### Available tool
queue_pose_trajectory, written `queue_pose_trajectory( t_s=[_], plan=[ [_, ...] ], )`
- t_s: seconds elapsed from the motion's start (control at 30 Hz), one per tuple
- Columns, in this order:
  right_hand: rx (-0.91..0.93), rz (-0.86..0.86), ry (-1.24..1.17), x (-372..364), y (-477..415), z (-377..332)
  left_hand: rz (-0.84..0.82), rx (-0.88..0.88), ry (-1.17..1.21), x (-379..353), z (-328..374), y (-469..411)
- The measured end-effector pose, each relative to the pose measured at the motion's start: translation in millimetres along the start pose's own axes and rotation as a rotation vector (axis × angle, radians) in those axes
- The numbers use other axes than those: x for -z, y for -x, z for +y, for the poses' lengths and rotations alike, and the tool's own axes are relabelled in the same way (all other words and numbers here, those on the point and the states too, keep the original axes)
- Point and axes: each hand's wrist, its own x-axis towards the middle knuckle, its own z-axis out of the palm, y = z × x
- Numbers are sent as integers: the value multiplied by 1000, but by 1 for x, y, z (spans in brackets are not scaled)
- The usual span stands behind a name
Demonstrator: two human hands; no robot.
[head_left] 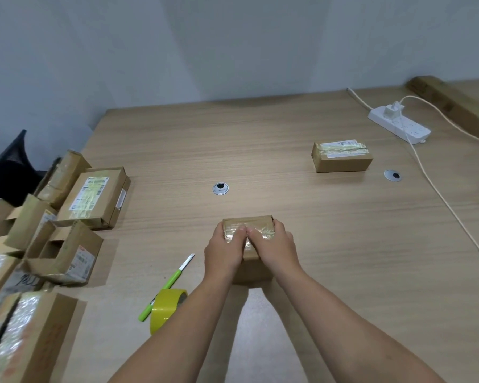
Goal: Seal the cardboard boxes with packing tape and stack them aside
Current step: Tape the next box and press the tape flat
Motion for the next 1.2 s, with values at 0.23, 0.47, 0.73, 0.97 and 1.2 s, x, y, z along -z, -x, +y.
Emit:
queue_pose_trajectory(
  t_s=[0.23, 0.47, 0.73, 0.97, 1.2],
  plan=[
    [43, 7, -82, -6, 2, -3, 15, 8, -73, 0, -2, -6],
    [39, 3, -44, 0, -2, 1, 11, 106, 81, 4, -1, -10],
    [19, 14, -28, 4, -2, -3, 58, 145, 108, 6, 2, -15],
    [-34, 25, 61, -7, -9, -14, 72, 101, -66, 1, 11, -14],
    [-14, 22, -30, -2, -5, -10, 73, 92, 30, 5, 2, -17]
  ],
)
